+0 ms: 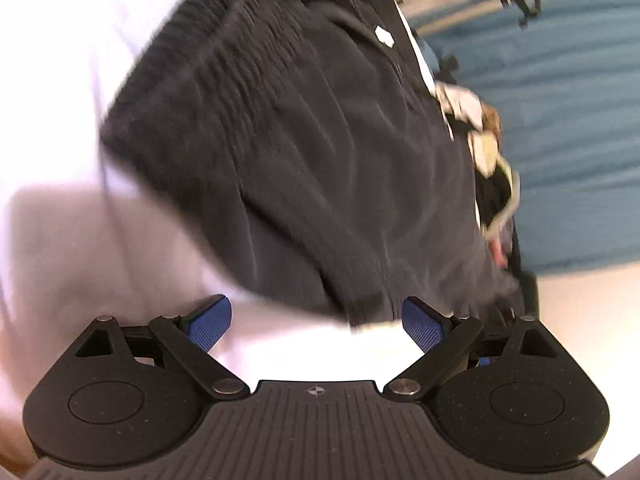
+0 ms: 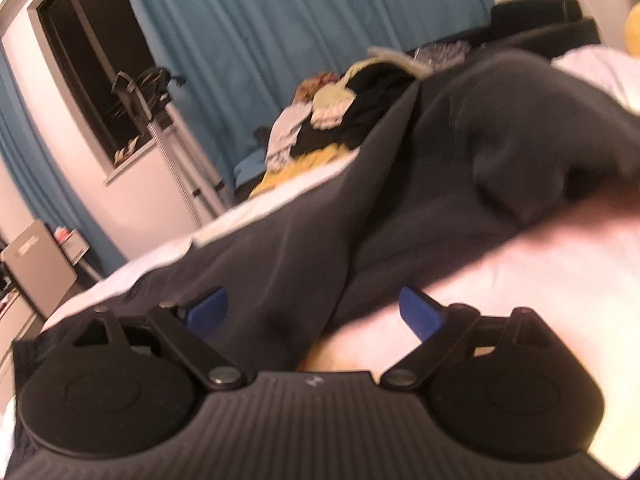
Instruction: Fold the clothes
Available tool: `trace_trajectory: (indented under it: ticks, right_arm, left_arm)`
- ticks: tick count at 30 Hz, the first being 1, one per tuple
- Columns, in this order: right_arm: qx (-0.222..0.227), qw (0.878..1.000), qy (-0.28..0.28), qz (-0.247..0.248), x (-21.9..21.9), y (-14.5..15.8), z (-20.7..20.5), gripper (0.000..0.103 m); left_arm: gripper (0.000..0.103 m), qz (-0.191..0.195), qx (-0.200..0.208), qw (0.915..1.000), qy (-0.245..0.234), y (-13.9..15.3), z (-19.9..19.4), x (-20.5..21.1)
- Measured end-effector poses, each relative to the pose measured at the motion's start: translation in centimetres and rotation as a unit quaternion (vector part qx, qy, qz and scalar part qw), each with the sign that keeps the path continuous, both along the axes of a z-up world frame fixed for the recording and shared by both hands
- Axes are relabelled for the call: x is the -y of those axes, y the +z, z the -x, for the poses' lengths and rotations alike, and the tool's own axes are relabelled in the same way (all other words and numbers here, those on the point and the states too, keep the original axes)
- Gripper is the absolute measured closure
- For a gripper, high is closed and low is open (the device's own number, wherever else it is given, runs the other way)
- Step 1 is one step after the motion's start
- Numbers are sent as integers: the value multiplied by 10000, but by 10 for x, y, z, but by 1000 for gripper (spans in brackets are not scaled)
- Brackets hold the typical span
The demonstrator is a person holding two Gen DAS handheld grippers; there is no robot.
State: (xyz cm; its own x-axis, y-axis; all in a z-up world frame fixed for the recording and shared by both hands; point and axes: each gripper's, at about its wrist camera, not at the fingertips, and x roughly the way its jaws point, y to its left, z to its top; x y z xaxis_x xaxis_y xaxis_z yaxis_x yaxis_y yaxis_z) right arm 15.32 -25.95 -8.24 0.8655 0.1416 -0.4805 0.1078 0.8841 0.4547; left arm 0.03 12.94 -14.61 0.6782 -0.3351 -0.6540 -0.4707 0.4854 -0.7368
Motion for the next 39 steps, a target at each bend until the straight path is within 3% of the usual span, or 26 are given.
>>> trace_trajectory:
  ticks: [2, 6, 9, 11, 14, 17, 18, 23, 27, 31, 35, 37, 38, 39]
  right_arm:
    - [84, 9997, -146, 162, 9, 4, -19, 9]
    - [173, 9988, -430, 159, 32, 6, -66, 14]
    - [101, 9971, -747, 78, 48, 3, -95, 21]
    - [60, 9954, -947, -140, 57, -2, -109, 25]
    - [-171, 9943, -1055, -9, 59, -7, -126, 51]
    - [-206, 9929, -1159, 163, 58, -3, -126, 96]
    - [-160, 9930, -1166, 128, 57, 1, -121, 98]
    - [136, 9948, -996, 139, 47, 34, -75, 99]
    - [195, 9962, -848, -36, 37, 59, -1, 99]
    - [-357, 9960, -608, -555, 32, 52, 71, 99]
    - [-1250, 9868, -399, -947, 40, 22, 110, 93]
    - [-1216, 9819, -441, -1380, 55, 14, 123, 79]
    - [-1091, 9814, -591, -1463, 62, 15, 129, 55]
    - [-963, 9806, -745, -1539, 70, 16, 134, 41]
  left_arm:
    - [19, 0, 56, 9995, 308, -1, -3, -11]
    - [60, -268, -24, 9982, 538, 0, -17, -30]
    - [73, 207, -141, 9969, 739, -12, -26, -51]
    - [76, 200, -39, 9969, 760, -9, -32, -57]
    - [80, 7, 251, 9968, 760, 1, -34, -64]
    - [84, -203, 681, 9935, 889, 14, -35, -71]
    - [86, -314, 805, 9920, 921, 20, -35, -73]
    - [89, -718, 1442, 9791, 1243, 50, -29, -87]
    - [89, -756, 1626, 9710, 1583, 66, -16, -99]
    - [89, -345, 1464, 9709, 1863, 66, -1, -113]
    - [89, -214, 1245, 9722, 1971, 64, 9, -118]
    - [89, -229, 1208, 9723, 1987, 65, 13, -116]
    - [89, -257, 1192, 9723, 1994, 66, 15, -115]
    - [89, -272, 1175, 9723, 2001, 66, 14, -115]
